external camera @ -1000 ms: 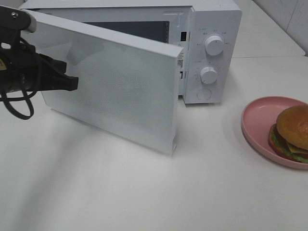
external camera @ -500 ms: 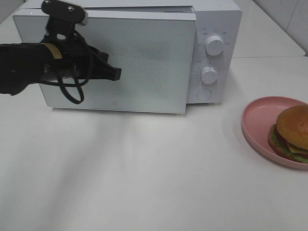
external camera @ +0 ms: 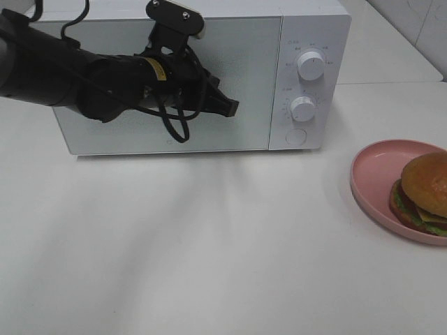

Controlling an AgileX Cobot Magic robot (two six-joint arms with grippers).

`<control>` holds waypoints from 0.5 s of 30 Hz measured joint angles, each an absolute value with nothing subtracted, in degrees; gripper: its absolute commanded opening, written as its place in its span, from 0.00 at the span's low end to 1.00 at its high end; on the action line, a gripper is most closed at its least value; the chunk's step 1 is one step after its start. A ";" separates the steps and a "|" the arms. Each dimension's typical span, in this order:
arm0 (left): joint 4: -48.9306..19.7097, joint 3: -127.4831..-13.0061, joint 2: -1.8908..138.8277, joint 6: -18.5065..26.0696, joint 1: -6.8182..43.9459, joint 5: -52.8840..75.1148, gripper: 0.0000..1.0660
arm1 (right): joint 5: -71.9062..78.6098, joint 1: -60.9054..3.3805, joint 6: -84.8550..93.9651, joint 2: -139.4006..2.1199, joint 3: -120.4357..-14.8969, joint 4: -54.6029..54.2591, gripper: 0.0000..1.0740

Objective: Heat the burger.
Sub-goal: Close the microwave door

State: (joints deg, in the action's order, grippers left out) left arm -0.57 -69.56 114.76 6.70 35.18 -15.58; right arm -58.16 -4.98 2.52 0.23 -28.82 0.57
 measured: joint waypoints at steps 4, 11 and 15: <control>0.00 -73.22 117.00 6.70 37.07 -14.61 0.00 | -58.16 -4.98 2.52 0.23 -28.82 0.57 0.57; -1.32 -75.29 117.28 6.70 38.22 -11.17 0.00 | -58.16 -4.98 2.52 0.23 -28.82 0.57 0.57; -2.41 -75.97 116.71 6.70 38.45 -4.87 0.00 | -58.16 -4.98 2.52 0.23 -28.82 0.57 0.57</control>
State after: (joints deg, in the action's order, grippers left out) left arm -2.41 -75.97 116.71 6.70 38.45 -4.87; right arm -58.16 -4.98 2.52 0.23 -28.82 0.57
